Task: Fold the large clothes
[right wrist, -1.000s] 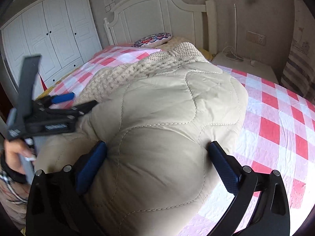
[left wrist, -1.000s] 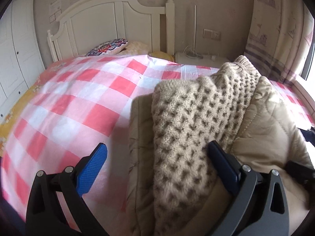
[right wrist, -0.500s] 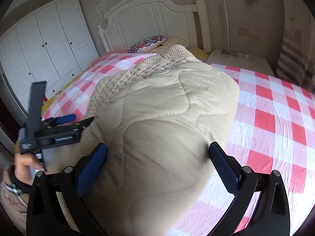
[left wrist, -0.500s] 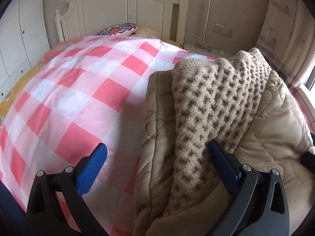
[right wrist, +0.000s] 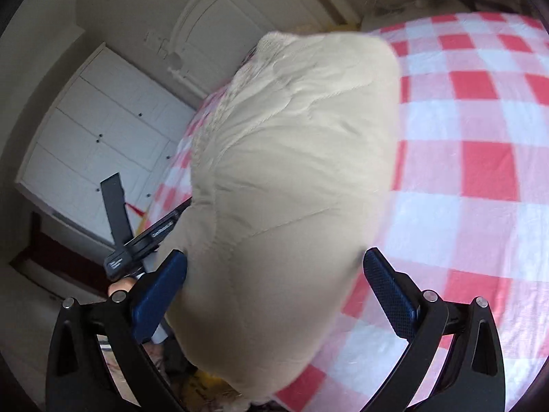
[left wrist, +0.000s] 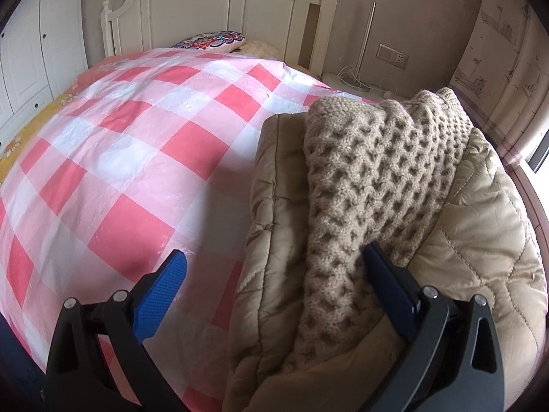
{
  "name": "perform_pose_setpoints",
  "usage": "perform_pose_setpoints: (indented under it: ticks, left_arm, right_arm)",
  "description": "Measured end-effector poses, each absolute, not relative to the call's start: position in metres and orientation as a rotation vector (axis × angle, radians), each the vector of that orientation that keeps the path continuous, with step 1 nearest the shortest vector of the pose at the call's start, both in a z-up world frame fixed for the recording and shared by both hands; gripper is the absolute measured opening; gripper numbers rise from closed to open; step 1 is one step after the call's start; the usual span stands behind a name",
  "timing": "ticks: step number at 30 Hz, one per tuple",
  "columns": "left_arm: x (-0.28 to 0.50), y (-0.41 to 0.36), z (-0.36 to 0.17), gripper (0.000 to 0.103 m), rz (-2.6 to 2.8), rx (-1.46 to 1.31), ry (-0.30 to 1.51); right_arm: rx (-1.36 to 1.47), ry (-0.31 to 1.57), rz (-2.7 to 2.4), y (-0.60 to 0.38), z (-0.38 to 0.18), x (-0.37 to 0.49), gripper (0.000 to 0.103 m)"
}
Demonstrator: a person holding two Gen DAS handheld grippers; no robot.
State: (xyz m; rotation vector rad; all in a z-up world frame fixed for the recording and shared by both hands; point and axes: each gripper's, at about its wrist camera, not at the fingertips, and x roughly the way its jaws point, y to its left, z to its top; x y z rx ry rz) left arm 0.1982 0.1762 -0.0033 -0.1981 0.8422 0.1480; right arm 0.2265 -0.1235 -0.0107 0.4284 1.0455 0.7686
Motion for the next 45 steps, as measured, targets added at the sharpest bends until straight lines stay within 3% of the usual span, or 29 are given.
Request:
perform_pose_setpoints:
  ticks: [14,19,23,27,40,45]
  left_arm:
    - [0.199,0.19,-0.013,0.101,0.085,-0.304,0.844]
    - [0.202,0.192,-0.016,0.101,0.089,-0.331,0.838]
    - [0.201,0.196,-0.021,0.101,0.07,-0.383,0.814]
    - [0.204,0.188,-0.018,0.101,0.071,-0.379,0.774]
    - [0.312,0.041,0.016,0.099,-0.025,-0.125,0.709]
    - [0.339,0.002,0.004,0.101,-0.059,-0.158,0.784]
  right_arm:
    - [0.588,1.126,0.741,-0.126,-0.029,0.25,0.099]
    - [0.617,1.007,0.735,-0.125,-0.033,0.254,0.099]
    - [0.587,0.864,0.78,-0.128,-0.025,0.252,0.085]
    - [0.528,0.805,0.788,-0.136,-0.017,0.248,0.078]
    - [0.443,0.648,0.517,-0.252,0.027,0.285,0.076]
    - [0.44,0.774,0.35,-0.299,0.012,0.304,0.086]
